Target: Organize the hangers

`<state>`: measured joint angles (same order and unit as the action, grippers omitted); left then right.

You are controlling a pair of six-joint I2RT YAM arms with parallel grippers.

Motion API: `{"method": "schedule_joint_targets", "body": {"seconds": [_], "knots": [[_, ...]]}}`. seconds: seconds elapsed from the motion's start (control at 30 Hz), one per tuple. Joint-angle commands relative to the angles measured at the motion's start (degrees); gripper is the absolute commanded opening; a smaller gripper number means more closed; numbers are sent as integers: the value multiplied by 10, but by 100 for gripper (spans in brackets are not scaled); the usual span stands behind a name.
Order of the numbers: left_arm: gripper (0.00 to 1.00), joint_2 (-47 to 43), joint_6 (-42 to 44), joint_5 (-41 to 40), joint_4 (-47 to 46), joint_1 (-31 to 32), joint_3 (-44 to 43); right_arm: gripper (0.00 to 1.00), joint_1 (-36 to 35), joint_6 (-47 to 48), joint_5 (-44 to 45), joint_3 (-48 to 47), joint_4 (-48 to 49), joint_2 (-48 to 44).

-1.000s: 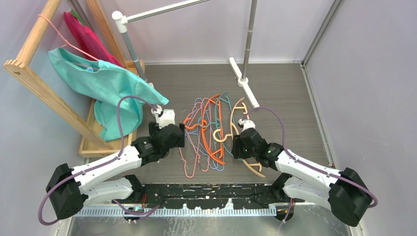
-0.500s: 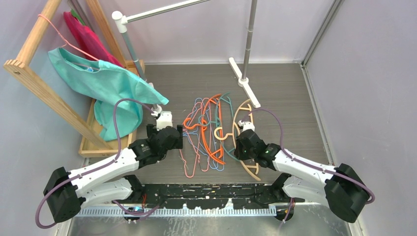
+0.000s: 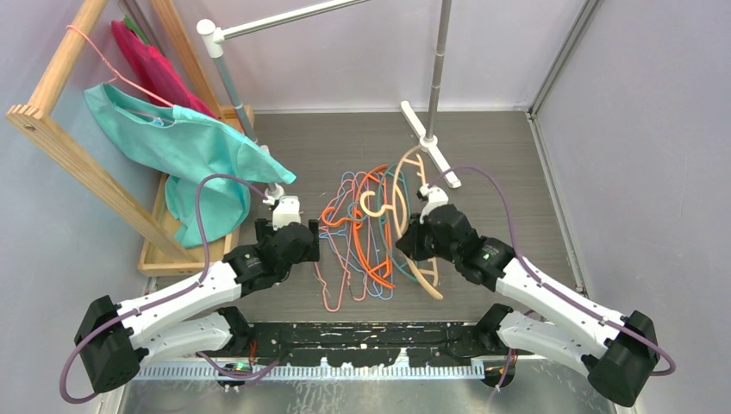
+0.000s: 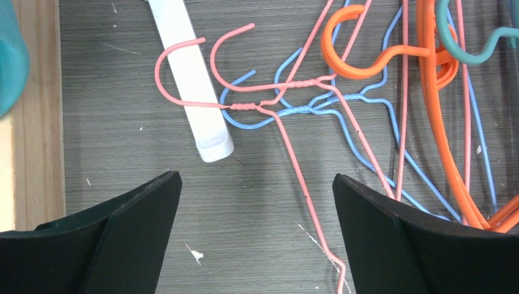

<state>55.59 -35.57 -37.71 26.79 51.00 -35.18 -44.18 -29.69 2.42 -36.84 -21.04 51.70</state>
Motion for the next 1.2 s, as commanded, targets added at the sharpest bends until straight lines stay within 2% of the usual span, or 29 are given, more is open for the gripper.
{"method": "schedule_joint_targets", "body": {"seconds": [0.0,0.23,0.43,0.7,0.87,1.17], "knots": [[98,-2,-14,-20,-9,2,-1,1,-2,17,-87,-121,92,34],[98,-1,-21,-16,-1,2,-3,1,10,71,-117,-341,162,173],[98,-3,-20,-16,1,2,0,1,51,49,-191,-470,233,274],[98,5,-20,-16,2,3,-3,2,136,-77,-296,-530,377,351],[98,7,-20,-21,12,2,-6,2,153,-141,-340,-558,455,395],[98,3,-15,-32,34,2,-15,2,161,-199,-289,-586,475,435]]}}
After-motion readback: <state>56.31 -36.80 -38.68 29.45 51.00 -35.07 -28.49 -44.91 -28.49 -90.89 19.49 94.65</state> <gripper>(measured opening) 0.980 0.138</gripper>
